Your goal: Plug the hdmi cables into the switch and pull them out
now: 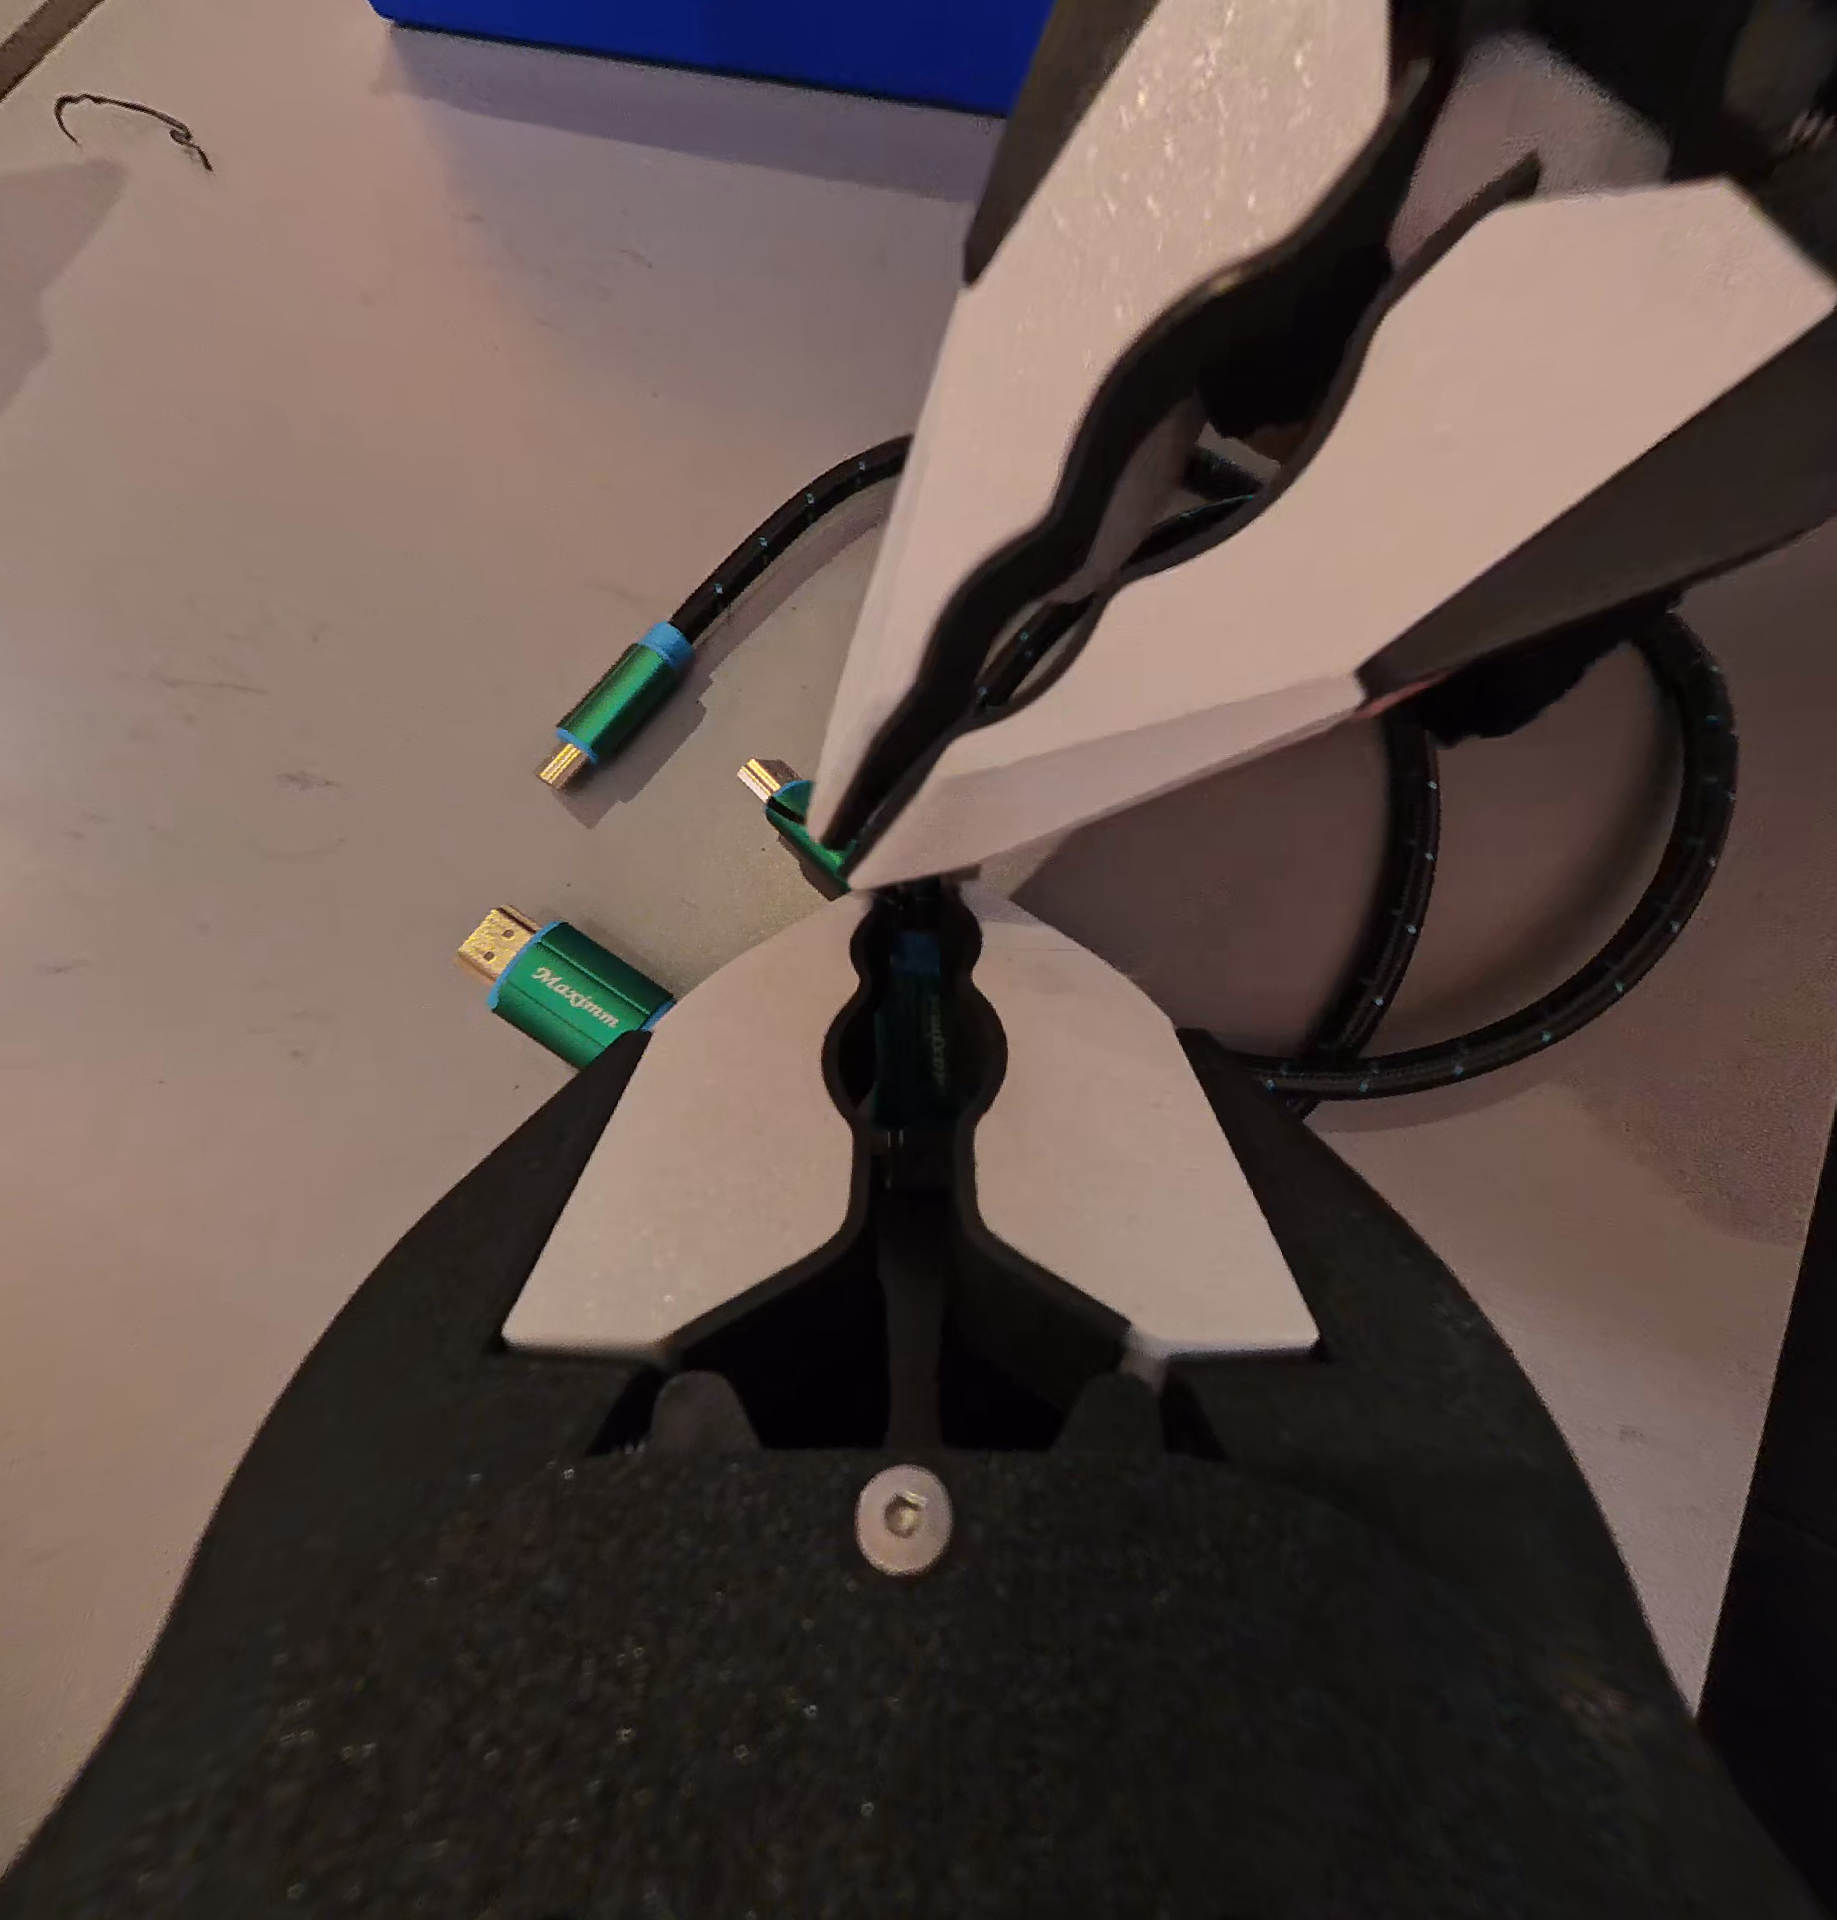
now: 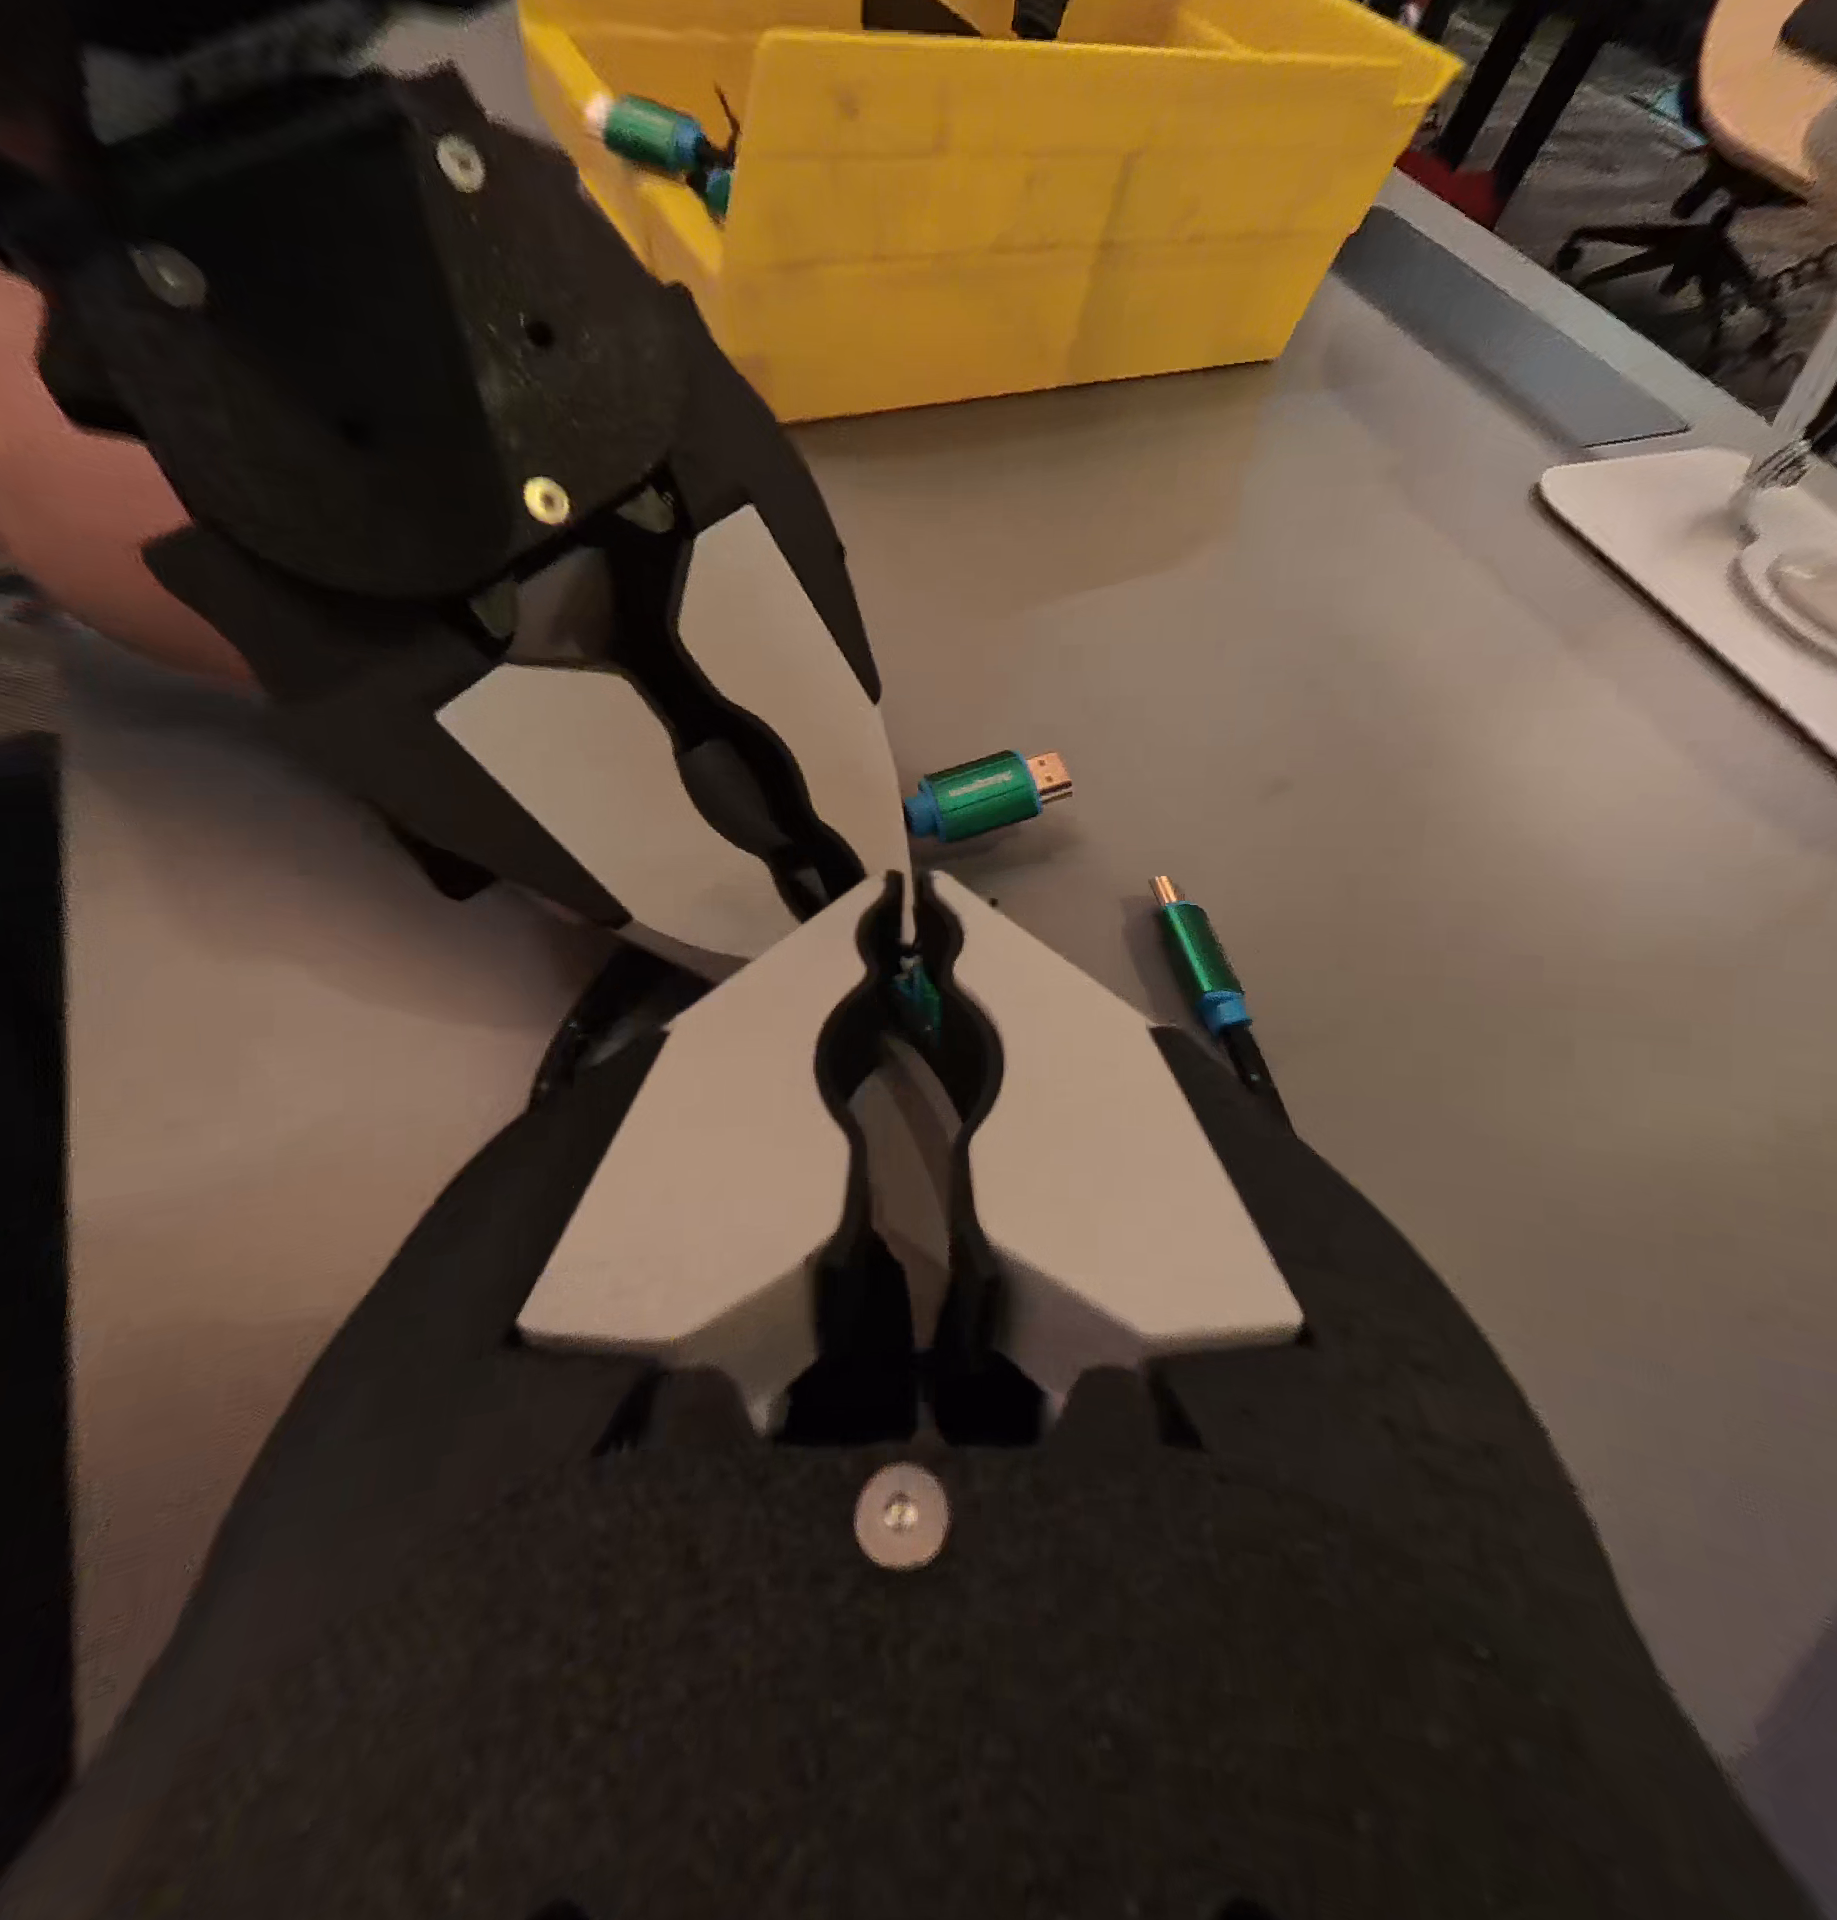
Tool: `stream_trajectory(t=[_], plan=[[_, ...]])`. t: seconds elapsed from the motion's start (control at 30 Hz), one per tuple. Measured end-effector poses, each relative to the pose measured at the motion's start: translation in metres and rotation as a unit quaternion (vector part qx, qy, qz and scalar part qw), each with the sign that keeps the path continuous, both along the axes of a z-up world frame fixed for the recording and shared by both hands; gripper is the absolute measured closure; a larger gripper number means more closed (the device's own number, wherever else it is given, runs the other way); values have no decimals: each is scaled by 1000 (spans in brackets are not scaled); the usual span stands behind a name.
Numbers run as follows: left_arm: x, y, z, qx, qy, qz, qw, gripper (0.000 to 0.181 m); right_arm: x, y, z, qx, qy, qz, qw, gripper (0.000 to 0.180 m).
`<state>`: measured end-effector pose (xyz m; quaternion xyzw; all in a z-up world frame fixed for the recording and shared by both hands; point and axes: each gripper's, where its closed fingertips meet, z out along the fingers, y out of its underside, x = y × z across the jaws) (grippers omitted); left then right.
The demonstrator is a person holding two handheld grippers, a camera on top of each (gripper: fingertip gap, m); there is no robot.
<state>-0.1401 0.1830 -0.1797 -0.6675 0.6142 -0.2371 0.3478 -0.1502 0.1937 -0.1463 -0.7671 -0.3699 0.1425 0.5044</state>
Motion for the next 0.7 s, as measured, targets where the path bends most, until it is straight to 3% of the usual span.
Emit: stream_trajectory(t=[0.3, 0.43, 0.53, 0.63, 0.7], plan=[[-6, -3, 7, -54, -19, -9, 998, 168, 3, -5, -1, -19, 33, 9, 999, 180], [-15, 16, 23, -85, -37, -19, 995, 160, 2, -8, 1, -32, 54, 24, 998, 180], [-8, 14, 29, -117, -41, -73, 990, 160, -1, -11, 0, -37, 53, 35, 997, 180], [1, 5, 27, -146, -35, -138, 979, 176, -2, -12, 0, -40, 53, 43, 997, 180], [6, 8, 26, -146, -30, -152, 977, 175, -3, -13, -1, -41, 54, 46, 997, 180]])
